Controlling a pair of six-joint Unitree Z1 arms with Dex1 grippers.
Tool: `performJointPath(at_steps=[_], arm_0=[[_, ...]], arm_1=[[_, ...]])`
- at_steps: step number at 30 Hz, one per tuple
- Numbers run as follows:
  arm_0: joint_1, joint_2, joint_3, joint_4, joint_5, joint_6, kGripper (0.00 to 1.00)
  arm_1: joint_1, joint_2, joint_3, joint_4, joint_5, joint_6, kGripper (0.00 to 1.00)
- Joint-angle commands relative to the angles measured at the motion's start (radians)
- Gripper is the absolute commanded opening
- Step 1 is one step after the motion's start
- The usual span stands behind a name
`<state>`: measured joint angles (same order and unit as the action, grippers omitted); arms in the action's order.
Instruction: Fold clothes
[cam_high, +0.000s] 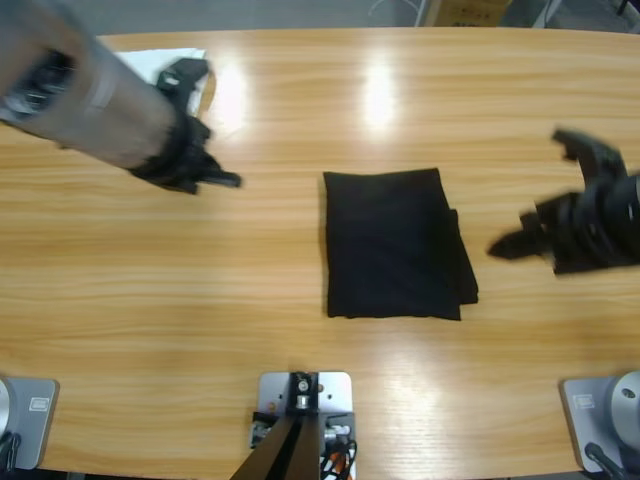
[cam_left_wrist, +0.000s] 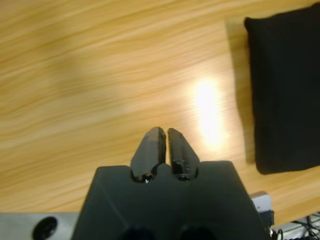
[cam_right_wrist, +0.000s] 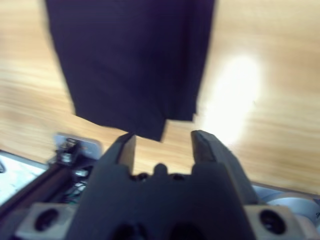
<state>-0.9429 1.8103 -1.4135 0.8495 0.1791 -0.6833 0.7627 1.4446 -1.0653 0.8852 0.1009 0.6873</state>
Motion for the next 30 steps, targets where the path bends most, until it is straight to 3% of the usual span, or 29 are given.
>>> performJointPath(at_steps=[1,4,13,17,23,30], arm_0=[[0.142,-0.254,0.181,0.01,-0.018,0.092,0.996],[0.168,-0.319,0.237,0.01,-0.018,0.118,0.996],[0.201,-0.41,0.342,0.01,-0.024,0.137,0.996],[0.205,-0.434,0.374,0.008,-0.024,0.134,0.996],[0.205,-0.43,0.377,-0.001,-0.024,0.128,0.996],[0.205,-0.422,0.396,-0.013,-0.026,0.13,0.996]], arm_1=[[0.036,0.376,-0.306,0.146,-0.017,0.136,1.0],[0.04,0.449,-0.306,0.106,-0.019,0.209,1.0],[0.079,0.607,-0.301,0.008,-0.004,0.239,1.0],[0.079,0.609,-0.266,-0.047,-0.013,0.237,1.0],[0.013,0.582,-0.046,-0.19,-0.06,0.234,1.0],[-0.073,0.491,0.071,-0.229,-0.092,0.228,1.0]])
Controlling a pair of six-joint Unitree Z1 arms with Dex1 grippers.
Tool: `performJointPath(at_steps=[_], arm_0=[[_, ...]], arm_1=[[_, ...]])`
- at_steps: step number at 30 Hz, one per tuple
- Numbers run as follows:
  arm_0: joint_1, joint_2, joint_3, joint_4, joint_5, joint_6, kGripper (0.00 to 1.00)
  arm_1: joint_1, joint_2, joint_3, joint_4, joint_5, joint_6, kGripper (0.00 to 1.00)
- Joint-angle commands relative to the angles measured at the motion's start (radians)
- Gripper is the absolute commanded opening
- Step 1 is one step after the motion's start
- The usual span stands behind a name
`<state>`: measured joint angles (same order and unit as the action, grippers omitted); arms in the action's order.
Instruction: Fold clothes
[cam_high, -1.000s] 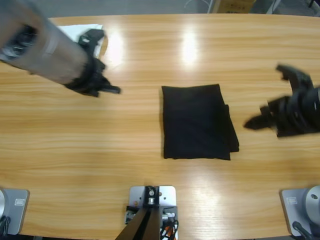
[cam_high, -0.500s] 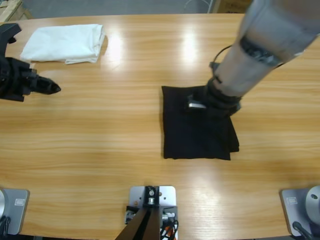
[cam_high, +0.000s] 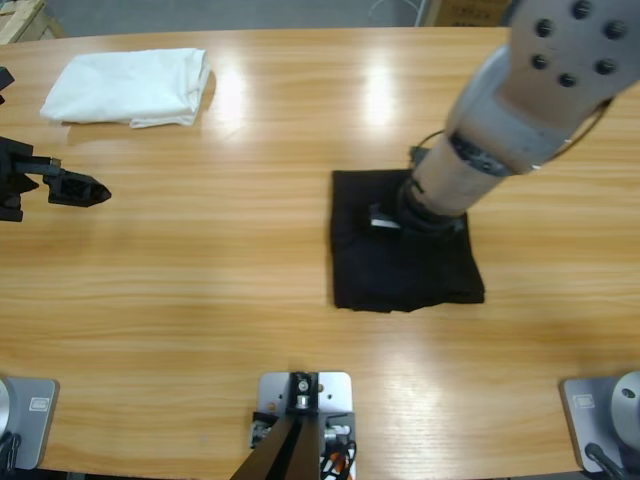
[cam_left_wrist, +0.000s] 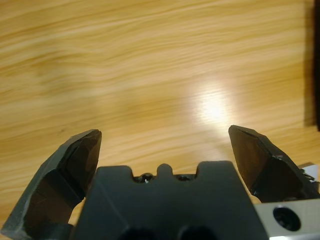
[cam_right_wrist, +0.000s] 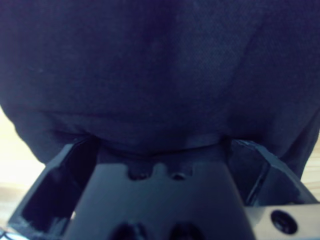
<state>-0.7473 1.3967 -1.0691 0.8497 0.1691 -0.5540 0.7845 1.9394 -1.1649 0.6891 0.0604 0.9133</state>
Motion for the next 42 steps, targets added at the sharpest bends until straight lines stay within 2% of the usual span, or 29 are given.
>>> performJointPath(at_steps=[1,4,7,10,12,14,16,18,20,22,25,27,29,32,35,42], arm_0=[[0.009,-0.008,0.053,-0.014,-0.016,0.003,0.996],[0.009,-0.004,0.054,-0.015,-0.016,0.005,0.996],[0.009,0.001,0.046,-0.031,-0.014,0.027,0.996],[0.009,0.002,0.026,-0.067,-0.014,0.035,0.996],[0.01,0.004,0.022,-0.096,-0.014,0.037,0.996],[0.022,0.011,0.017,-0.105,-0.012,0.052,0.996],[0.071,0.032,0.008,-0.112,-0.008,0.117,0.996],[0.178,0.074,-0.031,-0.115,-0.01,0.141,0.996],[0.301,0.138,-0.117,-0.113,-0.01,0.166,0.991],[0.386,0.258,-0.272,-0.102,-0.01,0.235,0.991],[0.443,0.472,-0.543,-0.057,-0.021,0.398,0.991],[0.472,0.633,-0.756,0.032,-0.026,0.501,0.995],[0.51,0.759,-0.927,0.132,-0.033,0.506,1.0],[0.555,0.878,-1.052,0.188,-0.076,0.486,1.0],[0.594,0.972,-1.115,0.216,-0.124,0.464,0.996],[0.617,1.148,-1.267,0.272,-0.179,0.465,0.996]], arm_1=[[-0.098,-0.009,0.178,-0.033,-0.051,-0.002,1.0],[-0.099,-0.038,0.187,-0.032,-0.044,-0.025,1.0],[-0.069,-0.166,0.136,0.044,-0.049,-0.069,1.0],[-0.032,-0.296,-0.124,0.277,-0.082,-0.122,1.0],[-0.031,-0.33,-0.352,0.479,-0.083,-0.148,1.0],[-0.031,-0.345,-0.489,0.585,-0.068,-0.161,1.0],[-0.031,-0.367,-0.511,0.601,-0.047,-0.189,1.0],[-0.035,-0.376,-0.474,0.606,-0.036,-0.197,1.0],[-0.041,-0.397,-0.43,0.609,-0.03,-0.197,1.0],[-0.041,-0.424,-0.396,0.604,-0.033,-0.194,1.0],[-0.049,-0.428,-0.372,0.601,-0.028,-0.192,1.0],[-0.054,-0.424,-0.351,0.595,-0.021,-0.192,1.0],[-0.068,-0.416,-0.324,0.589,-0.015,-0.192,1.0],[-0.112,-0.412,-0.274,0.562,-0.004,-0.197,1.0],[-0.162,-0.389,-0.243,0.529,0.017,-0.218,1.0],[-0.172,-0.337,-0.164,0.469,0.045,-0.225,1.0]])
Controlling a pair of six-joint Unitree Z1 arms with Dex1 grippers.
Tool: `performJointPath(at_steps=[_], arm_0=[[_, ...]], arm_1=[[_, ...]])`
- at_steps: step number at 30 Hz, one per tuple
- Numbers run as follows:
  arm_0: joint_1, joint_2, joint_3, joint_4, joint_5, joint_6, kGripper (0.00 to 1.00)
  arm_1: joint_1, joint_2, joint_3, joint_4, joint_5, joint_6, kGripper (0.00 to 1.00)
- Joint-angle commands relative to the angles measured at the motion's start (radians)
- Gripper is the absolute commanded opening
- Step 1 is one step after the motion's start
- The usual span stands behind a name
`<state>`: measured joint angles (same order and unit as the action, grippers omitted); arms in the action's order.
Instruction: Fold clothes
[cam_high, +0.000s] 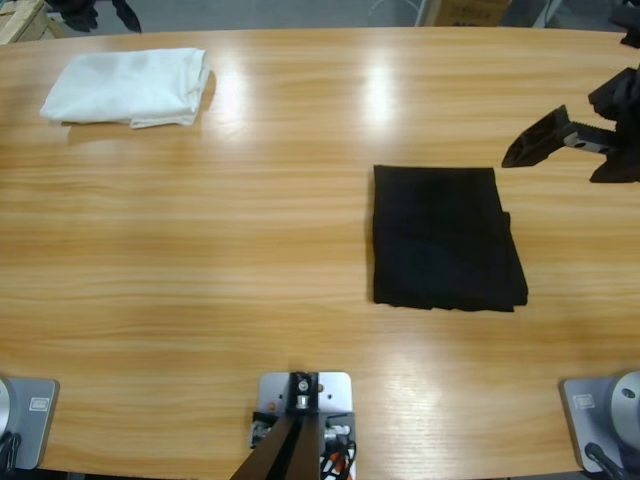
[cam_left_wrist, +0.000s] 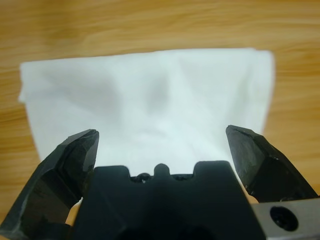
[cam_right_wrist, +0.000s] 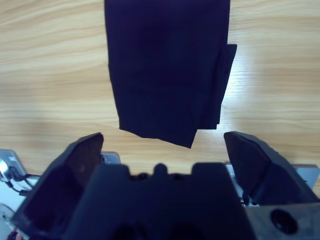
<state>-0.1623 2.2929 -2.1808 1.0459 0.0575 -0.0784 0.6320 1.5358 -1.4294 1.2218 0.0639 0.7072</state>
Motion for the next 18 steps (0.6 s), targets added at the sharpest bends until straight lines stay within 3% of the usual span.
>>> performJointPath(at_steps=[1,8,12,14,18], arm_0=[[0.032,0.287,-0.192,0.106,-0.091,-0.011,0.991],[0.03,0.337,-0.21,0.212,-0.113,-0.003,0.991],[0.014,0.298,-0.11,0.227,-0.12,0.022,0.989],[-0.023,0.229,0.047,0.158,-0.117,0.06,0.991],[-0.125,0.026,0.559,-0.183,-0.114,0.079,1.0]], arm_1=[[-0.025,0.079,0.104,-0.069,0.043,-0.019,1.0],[-0.064,0.11,0.102,-0.073,0.059,-0.034,1.0],[-0.064,0.098,0.106,-0.073,0.06,-0.034,1.0],[-0.064,0.084,0.116,-0.073,0.06,-0.034,1.0],[-0.066,0.042,0.141,-0.073,0.059,-0.027,1.0]])
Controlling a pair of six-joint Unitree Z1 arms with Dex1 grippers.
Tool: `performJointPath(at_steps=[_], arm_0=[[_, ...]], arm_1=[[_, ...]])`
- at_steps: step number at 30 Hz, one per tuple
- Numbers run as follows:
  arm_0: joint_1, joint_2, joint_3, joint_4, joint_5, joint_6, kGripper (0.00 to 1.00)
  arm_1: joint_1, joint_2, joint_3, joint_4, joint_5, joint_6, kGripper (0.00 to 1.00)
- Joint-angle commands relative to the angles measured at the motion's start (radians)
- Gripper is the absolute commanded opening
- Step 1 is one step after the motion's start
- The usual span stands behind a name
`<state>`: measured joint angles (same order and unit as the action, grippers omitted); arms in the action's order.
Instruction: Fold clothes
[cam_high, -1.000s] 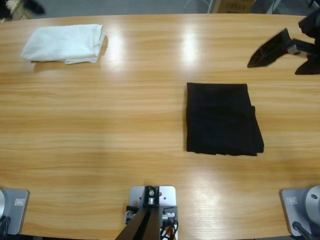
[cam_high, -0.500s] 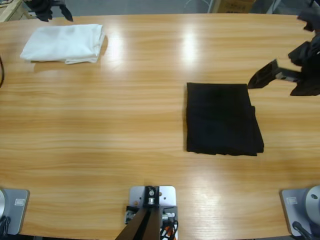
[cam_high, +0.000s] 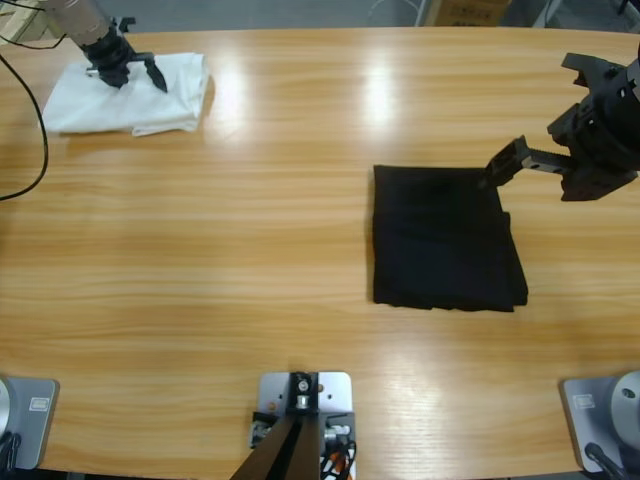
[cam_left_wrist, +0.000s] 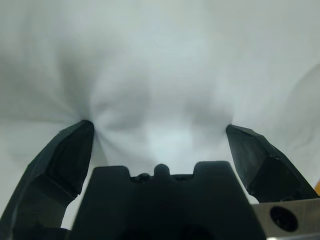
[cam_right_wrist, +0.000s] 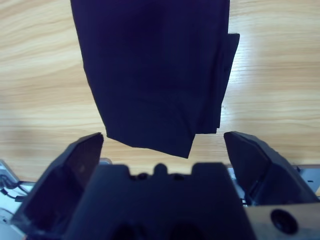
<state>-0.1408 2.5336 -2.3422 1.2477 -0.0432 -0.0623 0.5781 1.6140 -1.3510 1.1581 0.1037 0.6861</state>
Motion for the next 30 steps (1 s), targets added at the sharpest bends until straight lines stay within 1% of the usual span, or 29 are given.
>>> performJointPath(at_steps=[1,3,5,6,8,9,14,17,19,21,25,27,30], arm_0=[[-0.175,-0.252,0.827,-0.448,-0.013,0.059,1.0],[-0.237,-0.326,1.017,-0.558,-0.009,0.053,1.0],[-0.345,-0.384,1.144,-0.611,-0.008,0.071,1.0],[-0.414,-0.4,1.183,-0.61,-0.006,0.097,1.0],[-0.551,-0.414,1.259,-0.606,0.026,0.288,1.0],[-0.609,-0.419,1.294,-0.604,0.049,0.347,1.0],[-0.8,-0.495,1.391,-0.605,0.082,0.595,1.0],[-0.854,-0.516,1.401,-0.605,0.137,0.64,0.996],[-0.882,-0.528,1.392,-0.605,0.182,0.647,0.996],[-0.905,-0.554,1.37,-0.605,0.194,0.664,0.996],[-0.909,-0.623,1.292,-0.604,0.239,0.645,0.993],[-0.908,-0.691,1.237,-0.605,0.221,0.636,0.996],[-0.908,-0.785,1.137,-0.583,0.107,0.641,0.996]], arm_1=[[-0.011,-0.048,0.068,-0.012,0.02,-0.003,1.0],[-0.011,-0.074,0.081,-0.012,0.023,0.006,1.0],[-0.012,-0.103,0.099,-0.013,0.027,0.017,1.0],[-0.012,-0.12,0.112,-0.017,0.03,0.023,1.0],[-0.011,-0.154,0.139,-0.03,0.039,0.036,1.0],[-0.012,-0.172,0.155,-0.039,0.045,0.042,1.0],[-0.011,-0.264,0.215,-0.063,0.076,0.08,1.0],[-0.011,-0.328,0.262,-0.063,0.079,0.096,1.0],[-0.011,-0.365,0.283,-0.064,0.079,0.096,1.0],[-0.011,-0.391,0.307,-0.079,0.086,0.096,1.0],[-0.011,-0.39,0.365,-0.148,0.115,0.092,1.0],[-0.022,-0.379,0.379,-0.171,0.109,0.08,1.0],[-0.116,-0.371,0.424,-0.228,0.14,0.027,1.0]])
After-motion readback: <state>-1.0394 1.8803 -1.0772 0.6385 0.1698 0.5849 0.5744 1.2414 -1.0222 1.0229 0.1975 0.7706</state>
